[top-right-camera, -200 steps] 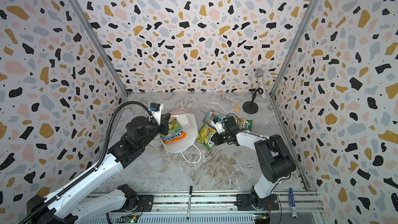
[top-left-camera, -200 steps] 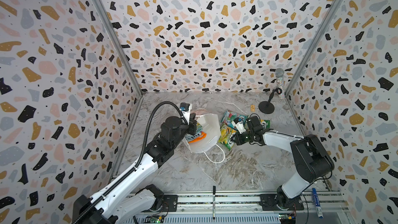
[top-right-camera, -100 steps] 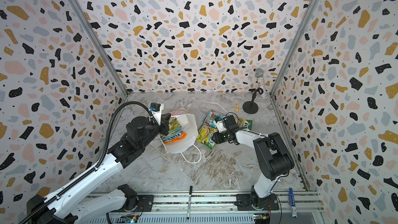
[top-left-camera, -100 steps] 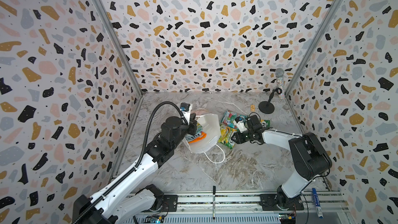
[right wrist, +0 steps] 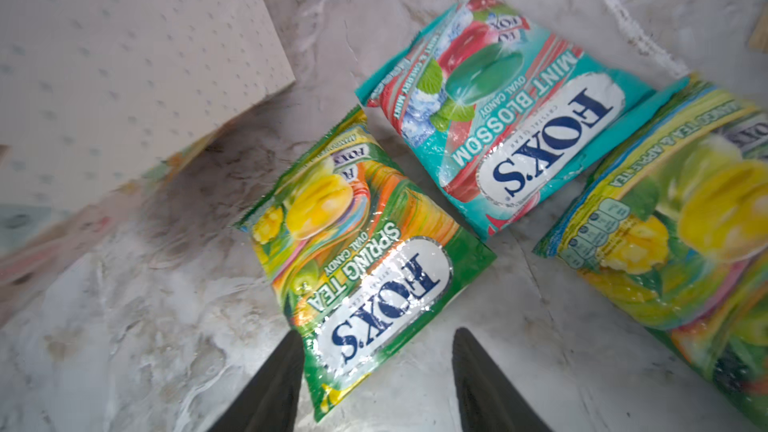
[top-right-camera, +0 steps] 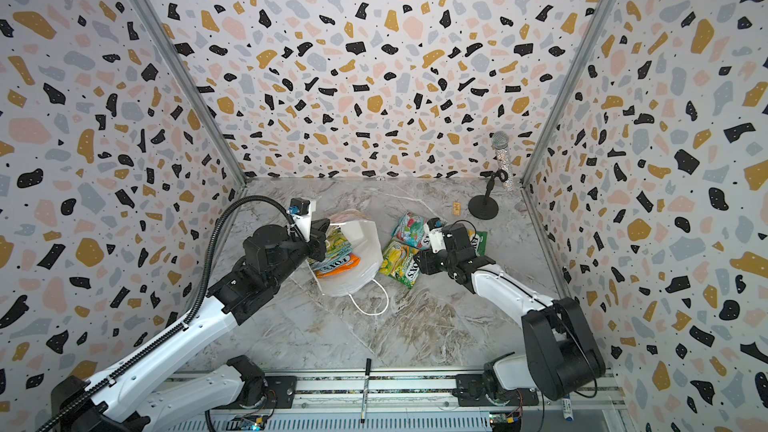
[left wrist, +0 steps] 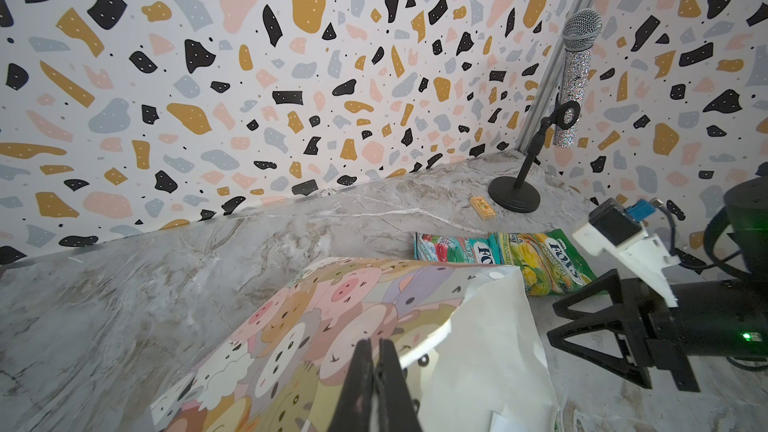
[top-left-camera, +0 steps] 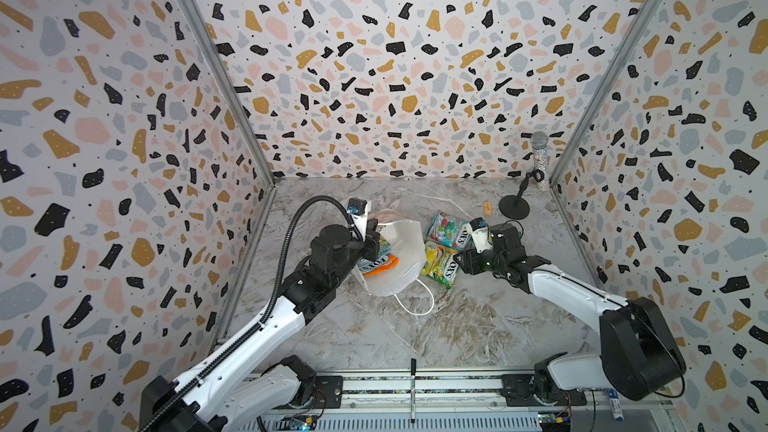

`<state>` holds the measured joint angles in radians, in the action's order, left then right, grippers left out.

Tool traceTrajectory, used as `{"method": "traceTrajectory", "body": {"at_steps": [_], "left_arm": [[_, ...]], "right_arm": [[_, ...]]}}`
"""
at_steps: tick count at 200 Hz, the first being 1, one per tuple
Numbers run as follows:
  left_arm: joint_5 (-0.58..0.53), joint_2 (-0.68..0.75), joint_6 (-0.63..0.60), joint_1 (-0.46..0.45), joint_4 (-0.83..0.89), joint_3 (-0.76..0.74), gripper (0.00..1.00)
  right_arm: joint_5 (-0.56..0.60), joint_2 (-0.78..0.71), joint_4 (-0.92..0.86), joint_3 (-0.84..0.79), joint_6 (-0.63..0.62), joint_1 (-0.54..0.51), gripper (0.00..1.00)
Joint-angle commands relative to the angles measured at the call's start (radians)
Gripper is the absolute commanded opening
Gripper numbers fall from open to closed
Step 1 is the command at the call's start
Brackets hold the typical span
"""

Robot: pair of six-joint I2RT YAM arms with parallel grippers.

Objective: Take the snacks out of the paper bag
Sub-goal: 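Move the right gripper back into the bag opening toward the stacked packets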

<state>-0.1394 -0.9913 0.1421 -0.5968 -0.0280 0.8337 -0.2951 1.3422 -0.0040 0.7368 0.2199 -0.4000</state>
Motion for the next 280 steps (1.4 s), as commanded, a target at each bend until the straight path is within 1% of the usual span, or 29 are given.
{"method": "traceTrajectory", "body": {"at_steps": [1,12,31,48,72,96,123,150,184,248,270,280], "left_arm": [[-0.009,0.020,-0.012,0.000,-0.024,-0.004,0.00],[-0.008,0.020,-0.012,0.000,-0.025,-0.003,0.00],[-0.005,0.021,-0.010,0.000,-0.026,-0.004,0.00],[-0.006,0.022,-0.010,-0.001,-0.025,-0.002,0.00],[-0.006,0.022,-0.010,0.000,-0.024,-0.002,0.00],[-0.007,0.024,-0.010,0.000,-0.025,-0.002,0.00],[-0.005,0.023,-0.009,-0.001,-0.026,-0.004,0.00],[-0.005,0.023,-0.008,-0.001,-0.026,-0.004,0.00],[-0.005,0.023,-0.009,-0.001,-0.026,-0.003,0.00],[-0.004,0.028,-0.008,-0.001,-0.027,-0.004,0.00],[-0.003,0.030,-0.007,-0.001,-0.028,-0.004,0.00],[-0.002,0.031,-0.006,-0.001,-0.029,-0.005,0.00]], "right_arm": [[-0.080,-0.099,0.041,-0.027,0.074,0.000,0.60],[-0.111,-0.147,0.064,-0.047,0.105,-0.006,0.59],[-0.120,-0.225,0.092,-0.071,0.159,-0.032,0.60],[-0.122,-0.273,0.102,-0.071,0.167,-0.077,0.59],[-0.122,-0.296,0.098,-0.045,0.182,-0.159,0.58],[-0.149,-0.281,0.123,-0.016,0.222,-0.236,0.57],[-0.186,-0.220,0.153,0.023,0.238,-0.323,0.55],[-0.181,-0.136,0.155,0.077,0.230,-0.394,0.53],[-0.167,-0.022,0.171,0.142,0.245,-0.453,0.50],[-0.131,0.201,0.172,0.278,0.307,-0.492,0.42],[-0.114,0.272,0.148,0.335,0.345,-0.496,0.40],[-0.093,0.297,0.142,0.354,0.382,-0.496,0.40]]}}
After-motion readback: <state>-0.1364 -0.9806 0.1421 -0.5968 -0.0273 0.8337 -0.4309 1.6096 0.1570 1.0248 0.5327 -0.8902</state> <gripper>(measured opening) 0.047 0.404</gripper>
